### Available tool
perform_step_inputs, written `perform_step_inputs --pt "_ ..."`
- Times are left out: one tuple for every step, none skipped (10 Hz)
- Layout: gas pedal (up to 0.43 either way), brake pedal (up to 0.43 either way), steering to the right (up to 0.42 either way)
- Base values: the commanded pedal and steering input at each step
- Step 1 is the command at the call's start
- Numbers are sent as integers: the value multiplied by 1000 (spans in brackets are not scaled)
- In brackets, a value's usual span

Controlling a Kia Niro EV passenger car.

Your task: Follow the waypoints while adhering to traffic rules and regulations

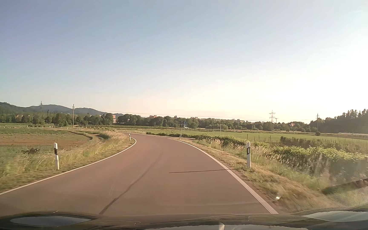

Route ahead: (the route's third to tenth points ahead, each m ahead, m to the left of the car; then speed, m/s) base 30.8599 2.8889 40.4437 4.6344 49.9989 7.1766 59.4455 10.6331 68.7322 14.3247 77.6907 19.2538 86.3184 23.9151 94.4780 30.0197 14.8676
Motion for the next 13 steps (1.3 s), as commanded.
perform_step_inputs --pt "130 0 -19" --pt "138 0 -19" --pt "138 0 -19" --pt "138 0 -19" --pt "138 0 -19" --pt "130 0 -19" --pt "130 0 -19" --pt "130 0 -21" --pt "130 0 -24" --pt "130 0 -29" --pt "130 0 -34" --pt "130 0 -34" --pt "130 0 -34"
